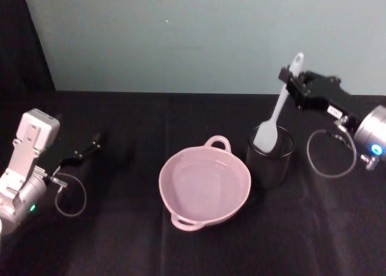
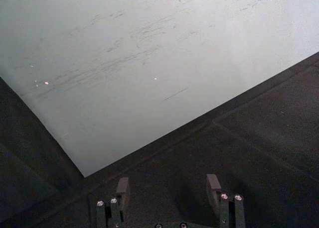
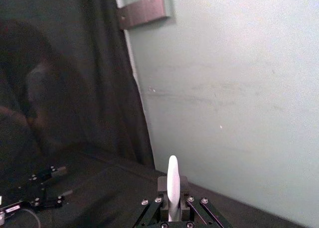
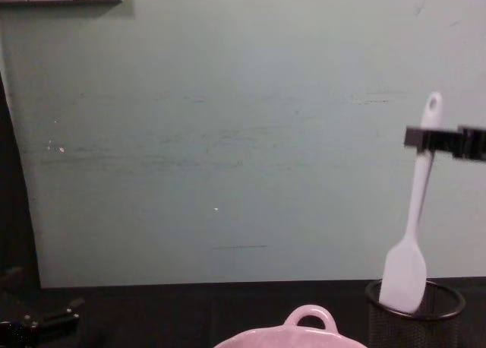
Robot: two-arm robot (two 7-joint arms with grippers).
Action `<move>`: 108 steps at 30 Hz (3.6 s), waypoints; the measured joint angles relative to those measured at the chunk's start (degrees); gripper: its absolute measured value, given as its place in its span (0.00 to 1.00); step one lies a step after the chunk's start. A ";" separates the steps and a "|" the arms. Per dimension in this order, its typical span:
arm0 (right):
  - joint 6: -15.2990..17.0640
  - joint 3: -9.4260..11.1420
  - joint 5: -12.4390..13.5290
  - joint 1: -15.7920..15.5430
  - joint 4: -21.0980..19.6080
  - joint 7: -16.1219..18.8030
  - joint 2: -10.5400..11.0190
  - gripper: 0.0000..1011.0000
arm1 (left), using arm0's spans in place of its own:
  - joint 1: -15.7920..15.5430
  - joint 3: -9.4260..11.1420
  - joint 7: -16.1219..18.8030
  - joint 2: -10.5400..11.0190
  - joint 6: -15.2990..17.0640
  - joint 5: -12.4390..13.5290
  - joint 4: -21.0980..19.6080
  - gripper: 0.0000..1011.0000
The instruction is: Use the one hand to pick up the spoon and stir the clear water in the bowl.
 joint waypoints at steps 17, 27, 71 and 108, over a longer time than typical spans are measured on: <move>2.41 0.89 -4.51 1.70 -7.09 -0.01 2.96 0.12 | 0.00 0.00 0.00 0.00 0.00 0.00 0.00 0.99; 2.24 0.83 -4.30 1.59 -6.76 -0.01 2.82 0.12 | 0.00 0.00 0.00 0.00 0.00 0.00 0.00 0.99; -7.75 -11.15 -17.99 -3.38 -2.48 3.50 -8.08 0.12 | 0.00 0.00 0.00 0.00 0.00 0.00 0.00 0.99; -8.94 -4.26 -22.23 -1.41 6.29 3.34 -12.56 0.12 | 0.00 0.00 0.00 0.00 0.00 0.00 0.00 0.99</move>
